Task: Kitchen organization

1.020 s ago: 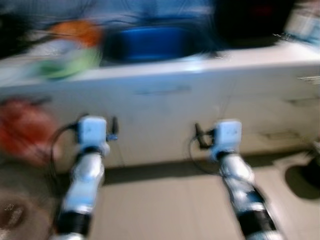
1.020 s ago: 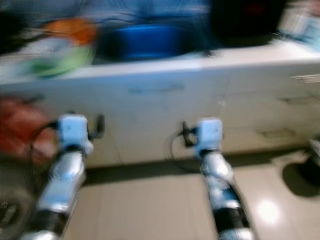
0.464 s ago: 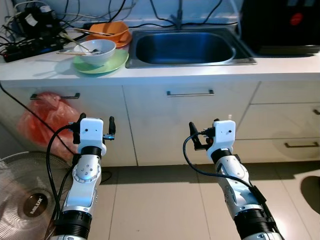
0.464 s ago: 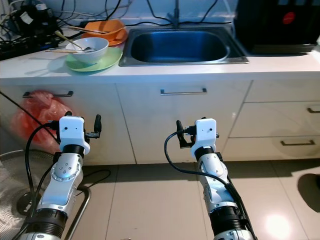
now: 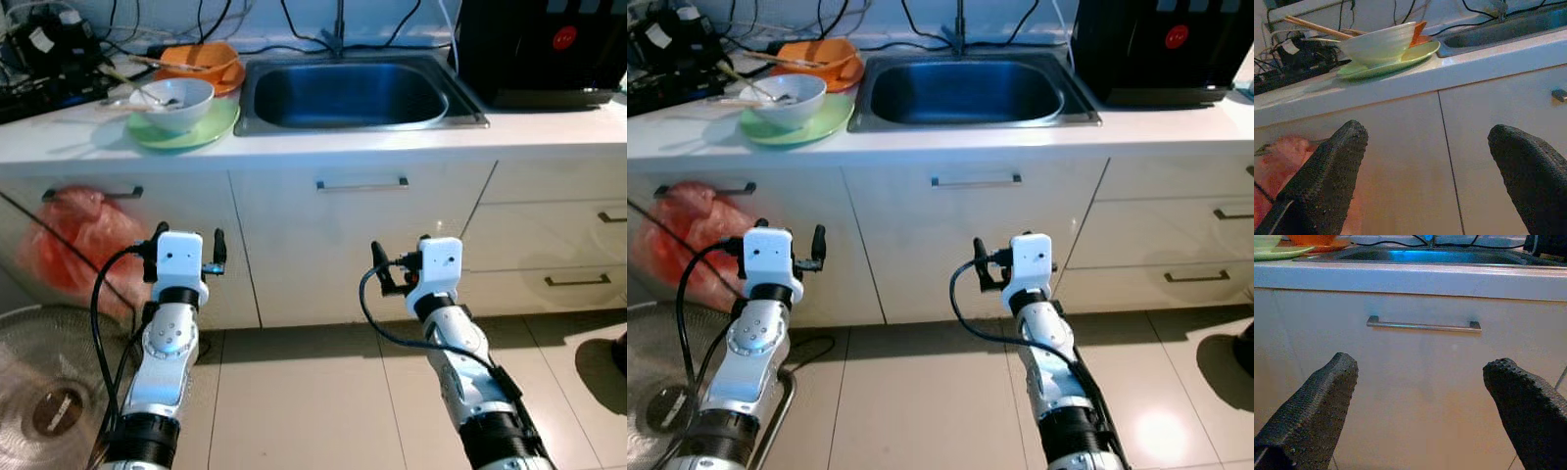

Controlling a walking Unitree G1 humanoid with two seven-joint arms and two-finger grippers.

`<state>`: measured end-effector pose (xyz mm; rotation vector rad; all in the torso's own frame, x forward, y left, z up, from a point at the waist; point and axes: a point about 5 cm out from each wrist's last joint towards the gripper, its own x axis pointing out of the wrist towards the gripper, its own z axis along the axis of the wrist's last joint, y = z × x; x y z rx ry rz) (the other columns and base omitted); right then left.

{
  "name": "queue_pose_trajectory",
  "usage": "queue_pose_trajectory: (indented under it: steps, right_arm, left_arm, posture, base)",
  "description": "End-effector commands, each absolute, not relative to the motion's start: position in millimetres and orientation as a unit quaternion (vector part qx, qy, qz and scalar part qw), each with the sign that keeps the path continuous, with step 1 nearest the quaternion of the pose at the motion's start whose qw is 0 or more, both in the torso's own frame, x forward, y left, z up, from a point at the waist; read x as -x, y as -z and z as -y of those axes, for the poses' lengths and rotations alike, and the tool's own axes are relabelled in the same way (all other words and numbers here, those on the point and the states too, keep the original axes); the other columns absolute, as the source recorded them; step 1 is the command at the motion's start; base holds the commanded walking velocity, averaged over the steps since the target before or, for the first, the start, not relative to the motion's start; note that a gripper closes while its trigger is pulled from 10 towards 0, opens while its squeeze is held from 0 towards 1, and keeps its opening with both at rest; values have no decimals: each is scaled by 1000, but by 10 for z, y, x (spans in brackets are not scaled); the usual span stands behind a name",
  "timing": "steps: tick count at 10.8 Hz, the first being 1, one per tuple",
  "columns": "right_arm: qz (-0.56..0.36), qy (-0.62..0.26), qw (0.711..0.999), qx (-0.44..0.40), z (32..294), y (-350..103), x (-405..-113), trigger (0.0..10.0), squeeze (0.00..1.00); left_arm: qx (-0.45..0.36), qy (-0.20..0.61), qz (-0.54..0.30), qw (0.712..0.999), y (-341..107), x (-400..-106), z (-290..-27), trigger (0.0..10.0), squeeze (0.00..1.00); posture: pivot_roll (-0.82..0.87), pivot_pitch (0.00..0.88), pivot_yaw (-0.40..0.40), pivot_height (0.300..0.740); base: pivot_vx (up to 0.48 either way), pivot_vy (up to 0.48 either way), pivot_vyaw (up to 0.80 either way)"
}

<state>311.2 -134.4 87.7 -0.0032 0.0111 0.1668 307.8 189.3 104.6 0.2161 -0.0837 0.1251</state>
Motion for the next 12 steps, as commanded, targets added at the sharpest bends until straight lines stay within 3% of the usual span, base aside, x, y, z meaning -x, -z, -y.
queue_pose_trajectory:
  steps: [1,6,9,12]
  right_arm:
    - [-4,-85,996,0,1344,-879,-3106,10000,0]
    - [4,-86,996,5,1351,-908,-3090,10000,0]
    - [86,-113,990,23,1291,-1349,-3075,10000,0]
    - [138,-143,980,28,1208,-1672,-2970,10000,0]
  left_arm:
    - [-106,-65,36,992,-1018,-3067,-1896,10000,0]
    - [-111,-60,42,991,-1037,-3058,-1883,10000,0]
    - [-102,-41,107,988,-1412,-3094,-1785,10000,0]
    - [-99,-27,147,984,-1634,-3090,-1701,10000,0]
  posture:
    - [-12,46,46,740]
    - [-13,54,46,740]
    - [-14,61,46,740]
    - [-10,65,44,740]
  base:
    - [277,0,0]
    - [278,0,0]
    - [250,0,0]
    - [0,0,0]
